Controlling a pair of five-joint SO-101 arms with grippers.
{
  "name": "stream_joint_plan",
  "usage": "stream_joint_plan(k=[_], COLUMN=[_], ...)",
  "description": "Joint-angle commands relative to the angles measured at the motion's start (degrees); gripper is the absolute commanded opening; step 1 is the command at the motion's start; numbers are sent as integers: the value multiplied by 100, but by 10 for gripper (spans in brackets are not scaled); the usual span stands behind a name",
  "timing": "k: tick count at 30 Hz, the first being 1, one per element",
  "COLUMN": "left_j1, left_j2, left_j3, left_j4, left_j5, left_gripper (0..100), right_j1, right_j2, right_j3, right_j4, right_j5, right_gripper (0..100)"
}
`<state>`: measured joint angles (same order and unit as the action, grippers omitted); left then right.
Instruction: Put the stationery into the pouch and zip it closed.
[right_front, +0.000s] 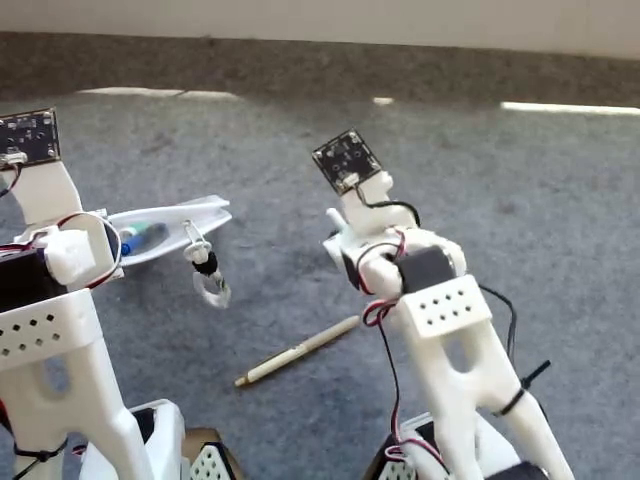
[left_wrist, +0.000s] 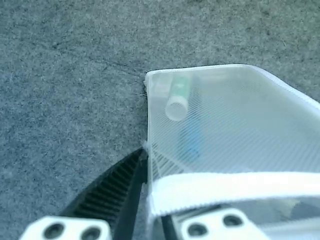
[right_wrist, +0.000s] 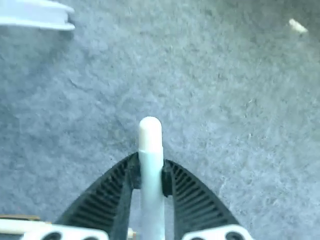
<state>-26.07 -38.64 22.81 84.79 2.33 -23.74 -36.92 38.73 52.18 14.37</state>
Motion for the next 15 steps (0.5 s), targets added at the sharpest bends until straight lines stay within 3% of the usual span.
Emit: stream_joint_plan(k=[1,15], left_j1=[-48,-40], left_j2=[57,57], left_j3=[48,48], left_j4=[-44,-35], left_j5=[18,18], left_gripper=[7,7], right_j1=[-251,-1165], right_j2=[-602,-1930], right_j3=[-57,-101], right_j4=[31,13], right_j5=[-413,-2163], right_gripper=[5,4])
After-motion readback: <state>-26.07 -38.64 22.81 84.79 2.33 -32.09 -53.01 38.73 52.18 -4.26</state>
